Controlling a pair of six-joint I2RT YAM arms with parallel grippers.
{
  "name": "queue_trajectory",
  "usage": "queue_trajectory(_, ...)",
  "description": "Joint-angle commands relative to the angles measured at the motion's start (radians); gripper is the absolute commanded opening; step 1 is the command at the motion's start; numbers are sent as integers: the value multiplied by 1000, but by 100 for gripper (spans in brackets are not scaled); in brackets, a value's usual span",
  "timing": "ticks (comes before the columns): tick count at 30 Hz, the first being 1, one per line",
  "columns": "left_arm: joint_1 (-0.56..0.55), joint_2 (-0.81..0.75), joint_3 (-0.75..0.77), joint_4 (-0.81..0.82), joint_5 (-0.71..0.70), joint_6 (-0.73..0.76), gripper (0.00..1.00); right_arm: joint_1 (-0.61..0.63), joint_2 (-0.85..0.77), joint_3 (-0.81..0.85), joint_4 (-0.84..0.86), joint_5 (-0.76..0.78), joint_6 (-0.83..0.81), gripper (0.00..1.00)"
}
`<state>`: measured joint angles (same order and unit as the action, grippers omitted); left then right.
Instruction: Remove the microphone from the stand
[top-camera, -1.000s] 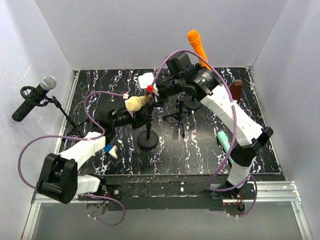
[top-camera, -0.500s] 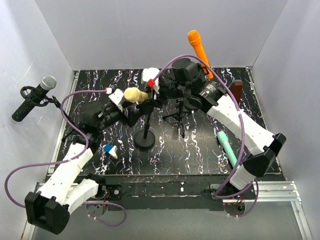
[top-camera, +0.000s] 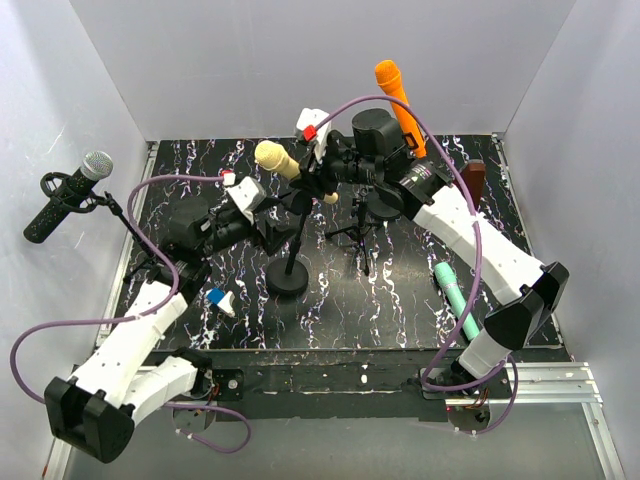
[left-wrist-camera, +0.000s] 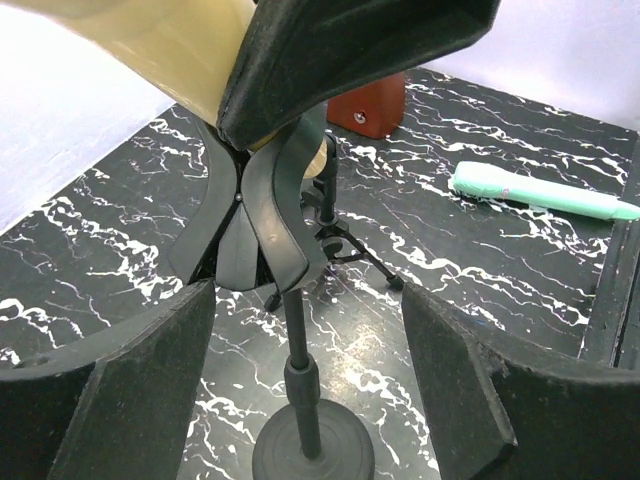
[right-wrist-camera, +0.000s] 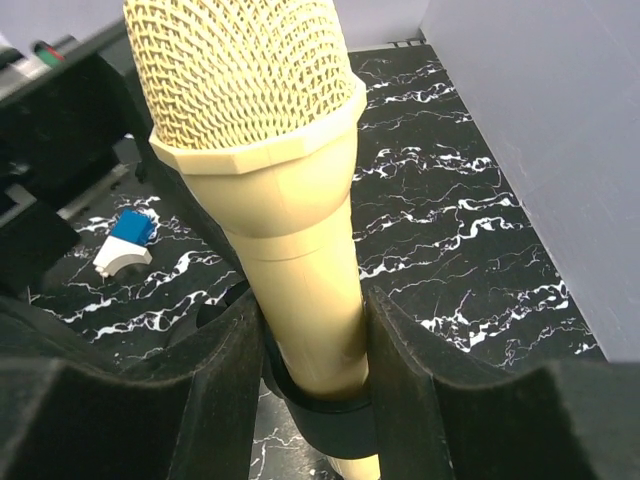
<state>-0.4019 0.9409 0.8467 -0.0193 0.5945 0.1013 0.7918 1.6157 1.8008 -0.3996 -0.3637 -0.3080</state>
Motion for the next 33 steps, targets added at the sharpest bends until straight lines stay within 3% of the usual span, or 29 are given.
queue_trajectory(1,-18,48,11,117,-27,-38,75,1,-5,-4,47,-9,64,1)
queue_trajectory(7,-22,72,26,99,-142,26,75,-6,-7,5,13,-44,50,1)
queue_trajectory(14,14,42,61,-76,-17,83,81,-34,-16,5,-8,-156,49,1)
queue_trajectory(17,14,42,17,52,68,23,81,-51,-13,5,-24,-204,47,1)
queue_trajectory(23,3,101,3,196,36,-25,81,-54,1,26,-51,-219,47,1)
queue_trajectory(29,-9,142,9,235,24,-34,81,-52,15,46,-67,-227,52,1)
queue_trajectory(33,-9,148,5,222,59,-22,72,-54,21,61,-67,-215,58,1)
